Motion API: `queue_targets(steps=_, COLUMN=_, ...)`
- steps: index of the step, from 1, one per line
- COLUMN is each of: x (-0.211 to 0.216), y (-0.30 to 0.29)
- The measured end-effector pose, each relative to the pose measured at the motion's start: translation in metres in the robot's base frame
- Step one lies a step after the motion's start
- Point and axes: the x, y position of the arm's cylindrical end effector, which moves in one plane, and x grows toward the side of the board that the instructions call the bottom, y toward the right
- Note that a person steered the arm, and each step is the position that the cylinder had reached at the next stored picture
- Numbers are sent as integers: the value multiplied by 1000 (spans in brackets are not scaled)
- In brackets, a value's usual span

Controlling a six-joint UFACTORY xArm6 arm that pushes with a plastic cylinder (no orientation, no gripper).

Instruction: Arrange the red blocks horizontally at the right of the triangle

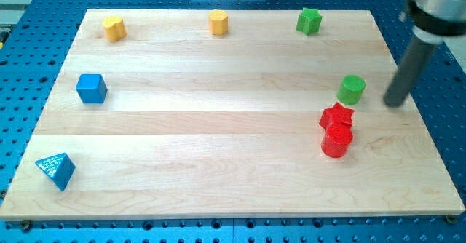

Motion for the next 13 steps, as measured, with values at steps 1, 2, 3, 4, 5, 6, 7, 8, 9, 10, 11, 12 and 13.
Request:
queue_targets(steps=1, x=38, y=-55)
queue_targets(steps=2, x=50, y=-84)
queue_targets(steps=3, x=69, y=-136)
queue_targets(steps=4, x=86, y=-183)
queue_targets(steps=5, x=85, y=-164)
queue_targets(steps=6, x=109, y=-153)
queue_targets(steps=7, x=118, y=-202)
queue_targets(steps=8, x=106, y=-259)
queue_targets(steps=9, x=97, y=-234)
queue_targets(steps=10, x=76, y=-201)
queue_targets(steps=11, x=34, y=-254)
queue_targets(steps=12, x=19, y=-283)
queue_targets(steps=13, x=25, y=-289)
